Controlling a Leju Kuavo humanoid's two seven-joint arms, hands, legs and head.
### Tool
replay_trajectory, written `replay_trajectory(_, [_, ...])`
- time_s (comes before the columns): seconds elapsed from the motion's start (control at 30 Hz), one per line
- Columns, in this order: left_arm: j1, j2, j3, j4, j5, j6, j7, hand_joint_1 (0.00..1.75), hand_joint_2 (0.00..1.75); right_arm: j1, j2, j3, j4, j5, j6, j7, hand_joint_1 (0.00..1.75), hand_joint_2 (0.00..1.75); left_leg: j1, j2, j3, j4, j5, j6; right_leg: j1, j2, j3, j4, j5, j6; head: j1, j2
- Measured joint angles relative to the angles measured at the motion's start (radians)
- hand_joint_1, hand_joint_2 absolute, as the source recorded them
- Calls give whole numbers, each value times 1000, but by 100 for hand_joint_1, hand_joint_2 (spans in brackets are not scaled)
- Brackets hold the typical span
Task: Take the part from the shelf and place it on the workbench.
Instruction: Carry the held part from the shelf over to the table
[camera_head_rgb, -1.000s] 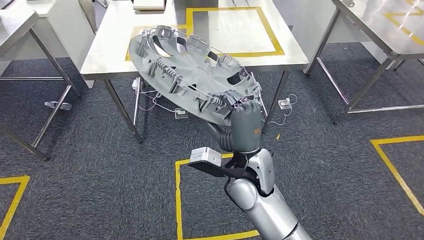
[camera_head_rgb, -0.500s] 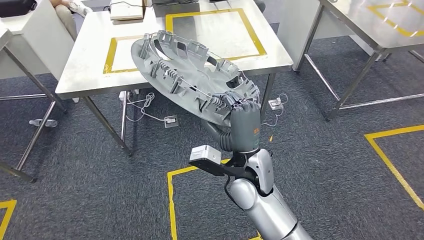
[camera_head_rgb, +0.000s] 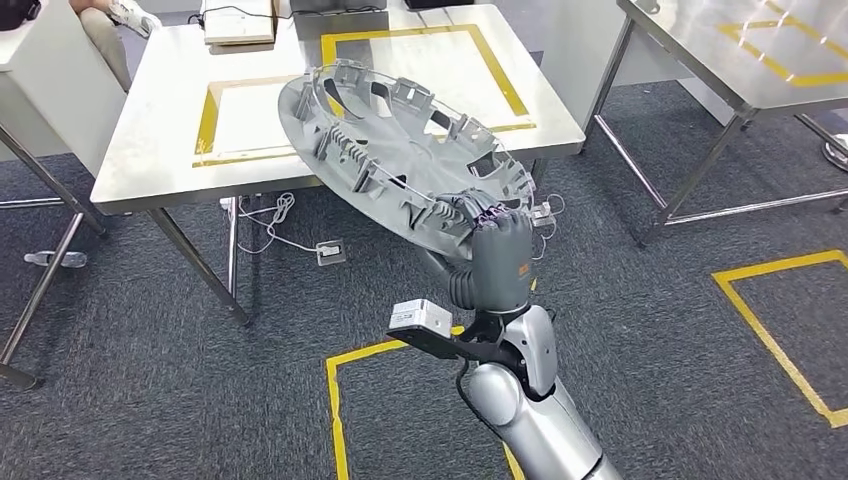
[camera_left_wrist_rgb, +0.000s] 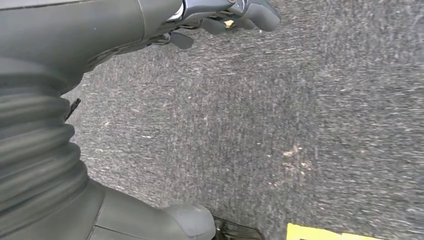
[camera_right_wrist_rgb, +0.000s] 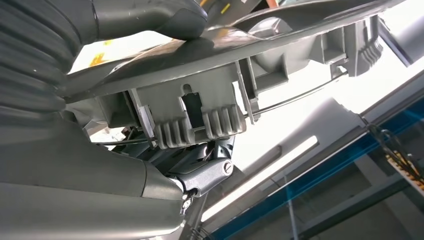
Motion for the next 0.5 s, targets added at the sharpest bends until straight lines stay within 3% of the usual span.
replay_trajectory(0.07, [-2, 0, 0, 0, 0, 0, 1, 0, 175, -3, 0, 0, 0, 0, 1, -1, 175, 175, -3, 1, 12, 0, -16, -10, 5, -4, 48, -108, 41, -10, 0, 0])
replay_trajectory(0.1, [-3, 0, 0, 0, 0, 0, 2, 0, 175, -5, 1, 0, 0, 0, 2, -1, 175, 175, -5, 1, 14, -2, -21, -15, 8, -4, 59, -128, 40, -16, 0, 0])
replay_trajectory(0.23, [-5, 1, 0, -1, 0, 0, 6, 0, 175, -10, 5, 0, -1, -2, 2, 2, 175, 175, -4, 6, 19, 12, -43, -39, 6, 0, 77, -140, 27, -41, -2, 0])
replay_trajectory(0.3, [-5, 2, 0, -1, 1, 0, 7, 0, 175, -13, 8, 1, -1, -2, 1, 2, 175, 175, -2, 9, -33, 112, -86, -44, 3, 0, 90, -145, 20, -54, -5, 0])
replay_trajectory(0.37, [-3, 2, 0, -1, 1, 1, 7, 0, 175, -14, 9, 2, 1, -3, 1, 1, 175, 175, -2, 9, -116, 242, -126, -48, 5, 1, 102, -145, 8, -60, -6, 0])
replay_trajectory(0.4, [-2, 2, 0, 0, 1, 1, 7, 0, 175, -13, 9, 3, 3, -3, 1, 2, 175, 175, -2, 9, -145, 275, -121, -50, 5, 2, 110, -145, 1, -60, -6, 0])
replay_trajectory(0.43, [0, 2, 0, 0, 1, 1, 8, 0, 175, -13, 9, 3, 5, -3, 1, 2, 175, 175, -1, 9, -155, 270, -94, -51, 5, 4, 119, -144, -6, -58, -6, 0])
replay_trajectory(0.5, [0, 3, 0, 0, 0, 2, 8, 0, 175, -13, 8, 3, 7, -3, 2, 2, 175, 175, 0, 10, -128, 160, 2, -50, 4, 6, 141, -143, -24, -52, -7, 0])
